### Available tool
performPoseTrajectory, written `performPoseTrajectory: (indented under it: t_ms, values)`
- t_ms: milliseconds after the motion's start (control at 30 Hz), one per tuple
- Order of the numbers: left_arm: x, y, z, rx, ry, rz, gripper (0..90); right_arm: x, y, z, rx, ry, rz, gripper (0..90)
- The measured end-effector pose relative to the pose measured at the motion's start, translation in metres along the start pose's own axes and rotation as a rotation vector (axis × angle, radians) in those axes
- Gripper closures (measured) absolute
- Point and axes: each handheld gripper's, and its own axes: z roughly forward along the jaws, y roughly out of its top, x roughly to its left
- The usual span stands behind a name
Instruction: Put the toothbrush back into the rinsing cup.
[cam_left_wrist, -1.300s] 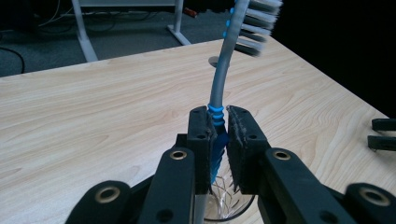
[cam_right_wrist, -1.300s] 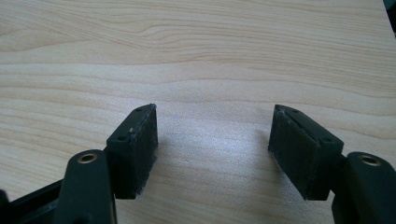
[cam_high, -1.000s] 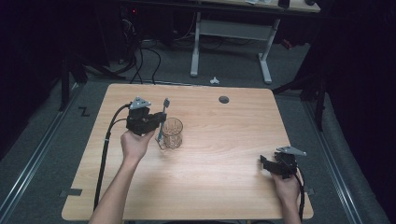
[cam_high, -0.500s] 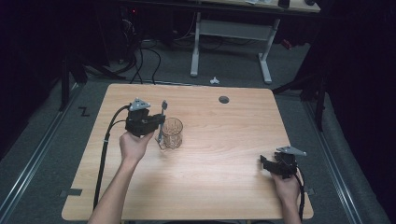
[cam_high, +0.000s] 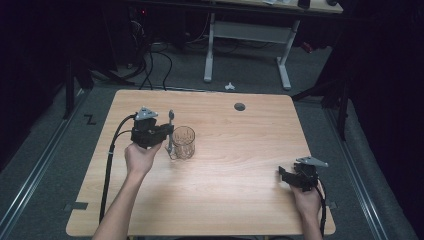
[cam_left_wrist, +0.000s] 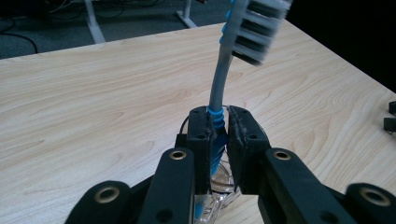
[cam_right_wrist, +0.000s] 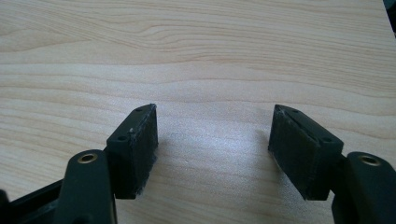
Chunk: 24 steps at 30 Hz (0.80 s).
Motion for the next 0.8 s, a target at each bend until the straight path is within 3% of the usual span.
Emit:
performPoseTrajectory:
  t_ms: [800]
  values:
    - [0.004,-0.015,-0.003,0.002,0.008,-0.018,79.6,0.000,0.000,0.000,0.001,-0.004,-0.002,33.0]
